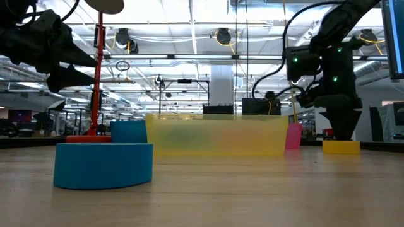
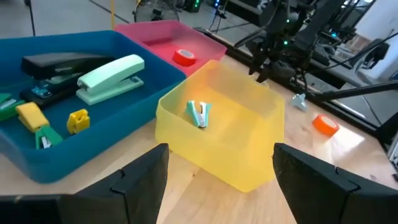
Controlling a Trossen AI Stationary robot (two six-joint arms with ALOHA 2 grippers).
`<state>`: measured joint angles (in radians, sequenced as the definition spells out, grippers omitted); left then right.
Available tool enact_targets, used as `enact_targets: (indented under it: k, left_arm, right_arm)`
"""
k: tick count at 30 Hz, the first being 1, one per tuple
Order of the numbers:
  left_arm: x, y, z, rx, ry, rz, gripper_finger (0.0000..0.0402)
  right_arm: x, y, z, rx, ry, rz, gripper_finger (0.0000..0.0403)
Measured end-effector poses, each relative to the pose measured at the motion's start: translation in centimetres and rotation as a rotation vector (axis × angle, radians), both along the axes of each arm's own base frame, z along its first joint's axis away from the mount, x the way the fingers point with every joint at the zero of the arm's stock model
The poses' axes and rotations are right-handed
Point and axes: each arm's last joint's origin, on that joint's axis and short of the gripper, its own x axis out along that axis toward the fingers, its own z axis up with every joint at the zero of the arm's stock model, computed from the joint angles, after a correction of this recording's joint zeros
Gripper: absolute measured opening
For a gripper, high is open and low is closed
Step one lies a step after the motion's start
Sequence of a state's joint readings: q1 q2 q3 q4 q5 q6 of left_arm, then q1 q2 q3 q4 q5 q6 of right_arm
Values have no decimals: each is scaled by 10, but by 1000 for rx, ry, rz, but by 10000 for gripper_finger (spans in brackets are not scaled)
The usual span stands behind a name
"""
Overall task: Pick and place Stapler, Stapler remover, tape
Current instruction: Put the yellow tape into the pink bin
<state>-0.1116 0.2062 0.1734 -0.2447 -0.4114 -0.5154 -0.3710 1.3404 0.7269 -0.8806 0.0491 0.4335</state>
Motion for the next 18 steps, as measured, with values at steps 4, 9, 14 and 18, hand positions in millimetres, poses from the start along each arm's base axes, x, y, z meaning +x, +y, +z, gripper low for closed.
enact_targets:
  k: [4, 9, 14, 18]
  left_arm:
    - [0, 0, -1, -14, 10, 11, 289]
    - [0, 0, -2, -15, 11, 13, 286]
    - [0, 0, -2, -15, 11, 12, 287]
    - [0, 0, -2, -15, 11, 12, 285]
  right_arm:
    - [4, -1, -10, 14, 43, 0, 207]
    - [5, -2, -17, 30, 87, 0, 170]
    - [4, -1, -14, 46, 66, 32, 85]
    - [2, 3, 8, 102, -41, 69, 29]
